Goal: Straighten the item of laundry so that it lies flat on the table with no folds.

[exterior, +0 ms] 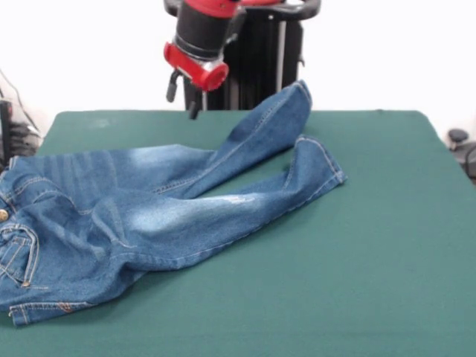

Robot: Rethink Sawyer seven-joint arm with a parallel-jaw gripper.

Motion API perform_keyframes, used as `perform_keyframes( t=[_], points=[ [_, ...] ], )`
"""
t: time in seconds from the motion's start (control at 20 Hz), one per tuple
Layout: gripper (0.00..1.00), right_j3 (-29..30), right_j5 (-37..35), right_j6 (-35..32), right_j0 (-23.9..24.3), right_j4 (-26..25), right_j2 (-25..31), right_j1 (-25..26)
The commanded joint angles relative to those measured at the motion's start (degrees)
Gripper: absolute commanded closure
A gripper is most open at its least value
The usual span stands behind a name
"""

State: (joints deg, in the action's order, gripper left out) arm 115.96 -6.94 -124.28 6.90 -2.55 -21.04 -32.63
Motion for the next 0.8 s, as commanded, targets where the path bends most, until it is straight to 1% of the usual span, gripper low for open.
perform_keyframes(
  t=[0.05, 0.1, 0.25, 0.4, 0.45, 0.5, 0.65, 0.8],
  points=[
    [0.0, -2.1, -1.7, -12.6, -4.9, 6.6, 8.1, 4.2],
    [0.0, -2.1, -2.3, -12.6, -5.7, 7.0, 7.7, 4.5],
    [0.0, -2.8, -8.2, -13.2, -10.7, 8.7, 4.1, 6.6],
    [0.0, -1.5, -12.0, -12.8, -11.9, 10.2, 4.4, 7.3],
    [0.0, -1.9, -15.0, -12.5, -13.3, 10.3, 3.2, 7.4],
    [0.0, -2.1, -16.5, -12.2, -14.5, 10.2, 2.2, 7.4],
    [0.0, -0.5, -14.7, -12.8, -15.5, 11.0, 2.9, 8.3],
    [0.0, -0.3, -12.7, -12.8, -15.8, 11.5, 4.4, 10.3]
  ],
)
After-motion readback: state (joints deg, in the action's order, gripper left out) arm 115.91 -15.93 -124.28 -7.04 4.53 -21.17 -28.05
